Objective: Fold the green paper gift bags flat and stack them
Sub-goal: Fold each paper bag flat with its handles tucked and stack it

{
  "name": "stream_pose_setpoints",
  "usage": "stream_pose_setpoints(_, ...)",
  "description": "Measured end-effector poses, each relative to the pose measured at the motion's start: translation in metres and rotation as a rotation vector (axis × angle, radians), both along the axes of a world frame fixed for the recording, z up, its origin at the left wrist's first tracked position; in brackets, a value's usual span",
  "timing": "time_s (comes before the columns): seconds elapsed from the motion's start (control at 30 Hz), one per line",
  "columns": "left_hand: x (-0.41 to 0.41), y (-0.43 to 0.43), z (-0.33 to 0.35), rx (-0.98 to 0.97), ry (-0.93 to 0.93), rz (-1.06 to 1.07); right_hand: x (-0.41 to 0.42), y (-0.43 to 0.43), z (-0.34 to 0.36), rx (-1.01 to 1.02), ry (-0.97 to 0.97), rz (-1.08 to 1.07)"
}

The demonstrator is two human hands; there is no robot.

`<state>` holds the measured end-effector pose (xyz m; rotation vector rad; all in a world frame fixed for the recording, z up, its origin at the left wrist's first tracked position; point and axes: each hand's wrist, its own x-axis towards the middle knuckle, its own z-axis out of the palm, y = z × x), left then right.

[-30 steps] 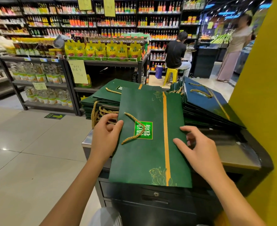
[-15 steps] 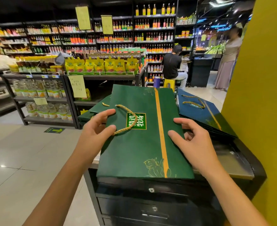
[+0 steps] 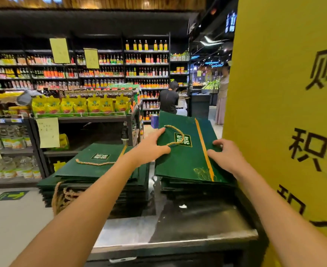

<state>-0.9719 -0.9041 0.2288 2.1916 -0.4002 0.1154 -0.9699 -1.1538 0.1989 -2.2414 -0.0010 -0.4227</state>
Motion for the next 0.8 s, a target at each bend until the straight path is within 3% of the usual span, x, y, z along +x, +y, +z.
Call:
stream_pose_setpoints(0.2,0.039,-0.027,-0.011,0.136,0.084,-0.004,0.024,-0.012,-0.021,-0.121,0.069,-0.052)
stream_pose_setpoints(0.37,0.054,-0.027,-0.025,0.308,0.108,0.047,0.029,-0.009,-0.036,-0.238,0.012,-0.131)
stream_pose_setpoints(0.47,0.059,-0.027,-0.022,0.342,0.045,0.049,0.035,-0.005,-0.046,-0.314,-0.065,-0.159)
stream_pose_setpoints(0.6,0.065,-0.031,-0.011,0.428,-0.101,0.071,0.049,-0.001,-0.044,-0.263,-0.08,-0.061)
stream_pose_setpoints(0.67,0.072,-0.038,-0.008,0.466,-0.172,0.076,0.061,-0.002,-0.045,-0.317,-0.034,0.007)
stream_pose_setpoints(0.8,0.089,-0.056,-0.026,0.749,-0.168,0.026,0.081,-0.007,-0.063,-0.337,0.193,0.134)
